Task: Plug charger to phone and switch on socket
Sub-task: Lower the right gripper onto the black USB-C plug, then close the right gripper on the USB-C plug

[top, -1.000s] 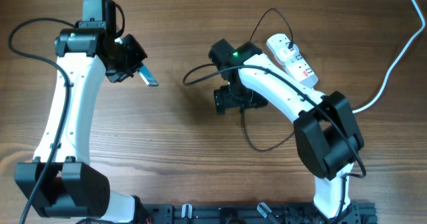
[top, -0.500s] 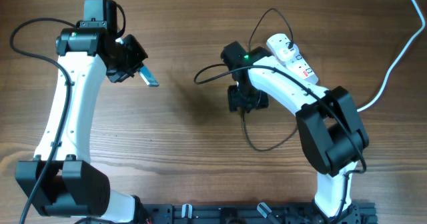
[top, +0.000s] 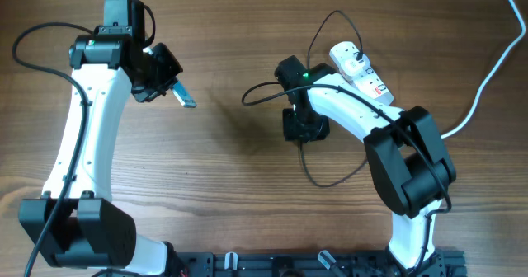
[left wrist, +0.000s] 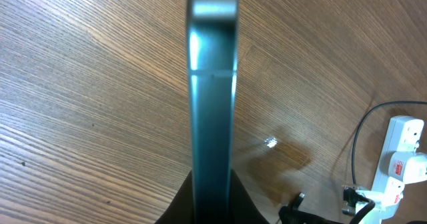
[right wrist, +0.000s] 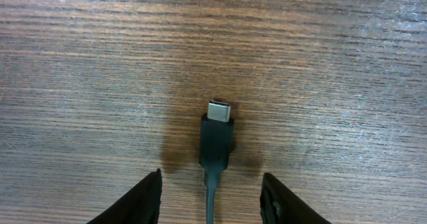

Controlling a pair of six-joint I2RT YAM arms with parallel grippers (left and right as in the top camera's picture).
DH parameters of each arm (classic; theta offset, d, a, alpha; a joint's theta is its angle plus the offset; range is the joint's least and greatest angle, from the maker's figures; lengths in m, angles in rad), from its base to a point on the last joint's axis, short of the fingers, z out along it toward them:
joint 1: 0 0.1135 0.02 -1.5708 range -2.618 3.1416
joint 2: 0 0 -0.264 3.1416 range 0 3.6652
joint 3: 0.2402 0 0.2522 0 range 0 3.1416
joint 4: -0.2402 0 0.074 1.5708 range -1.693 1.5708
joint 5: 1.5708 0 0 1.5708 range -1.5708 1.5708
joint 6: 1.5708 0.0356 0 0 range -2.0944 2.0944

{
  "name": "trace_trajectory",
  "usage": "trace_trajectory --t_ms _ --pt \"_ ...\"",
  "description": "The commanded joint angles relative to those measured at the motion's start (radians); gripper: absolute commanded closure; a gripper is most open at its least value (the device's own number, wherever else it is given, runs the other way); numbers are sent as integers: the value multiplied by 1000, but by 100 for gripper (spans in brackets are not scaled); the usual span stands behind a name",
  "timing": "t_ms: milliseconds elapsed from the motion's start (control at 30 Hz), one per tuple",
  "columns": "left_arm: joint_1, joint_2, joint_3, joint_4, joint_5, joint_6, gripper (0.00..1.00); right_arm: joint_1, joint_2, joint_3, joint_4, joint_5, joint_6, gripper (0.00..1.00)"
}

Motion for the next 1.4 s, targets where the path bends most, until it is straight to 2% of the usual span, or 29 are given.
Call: trace_trajectory --t_ms 0,300,400,533,700,1367 --pt "-2 4 2 3 12 -6 96 0 18 -8 3 -13 30 54" --pt "-2 4 2 3 12 -6 96 0 40 -8 8 -12 53 55" --pt "-2 4 2 3 12 -6 96 0 63 -8 10 -12 53 62" --pt "-2 4 2 3 12 -6 96 0 82 -8 5 -24 51 64" --pt "-2 4 2 4 12 -6 96 0 82 -8 4 -24 51 82" --pt "-2 5 2 7 12 -6 96 0 82 -8 33 -23 51 83"
